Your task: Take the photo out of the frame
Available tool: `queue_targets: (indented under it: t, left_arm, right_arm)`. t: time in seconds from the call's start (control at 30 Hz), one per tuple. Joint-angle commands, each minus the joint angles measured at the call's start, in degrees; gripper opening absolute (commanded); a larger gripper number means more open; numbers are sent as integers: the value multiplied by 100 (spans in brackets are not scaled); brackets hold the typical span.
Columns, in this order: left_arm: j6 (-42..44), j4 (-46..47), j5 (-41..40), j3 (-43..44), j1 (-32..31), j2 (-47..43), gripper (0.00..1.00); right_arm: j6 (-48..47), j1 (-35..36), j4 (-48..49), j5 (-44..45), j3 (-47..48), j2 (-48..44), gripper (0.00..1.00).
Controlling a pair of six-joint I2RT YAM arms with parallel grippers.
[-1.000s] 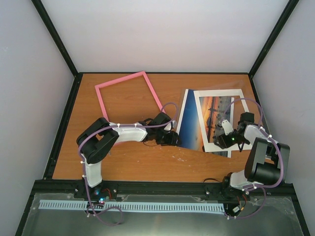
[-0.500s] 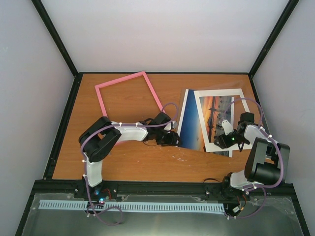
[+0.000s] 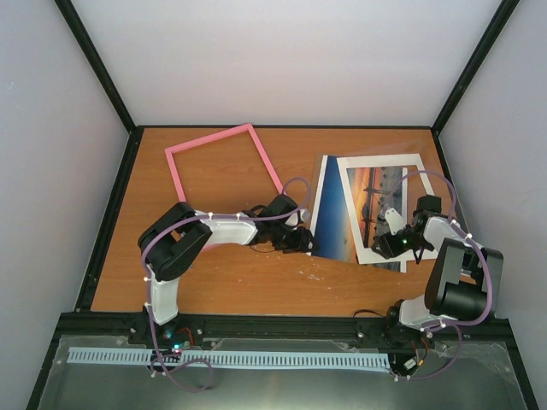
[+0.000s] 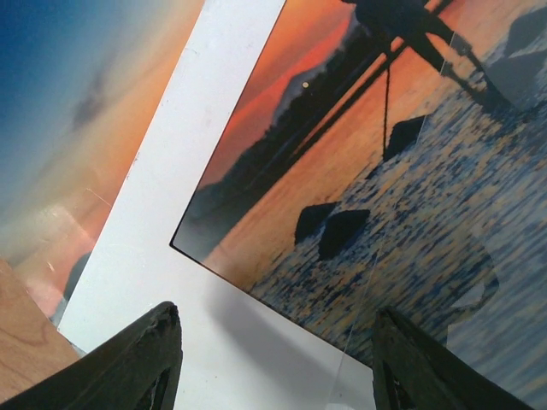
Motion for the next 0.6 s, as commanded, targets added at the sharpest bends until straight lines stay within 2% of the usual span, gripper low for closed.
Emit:
queue_targets:
  t: [0.0, 0.37, 0.57]
  left_arm:
    - [-159, 175, 160, 194, 57, 222, 50]
    - [-282, 634, 392, -33, 158, 215, 50]
    - [-271, 763, 456, 214, 158, 442, 50]
  right_arm:
    - [11, 25, 33, -46, -30, 59, 60]
    - [-39, 23, 20, -84, 25, 178, 60]
    - [-90, 23, 22, -81, 6, 251, 59]
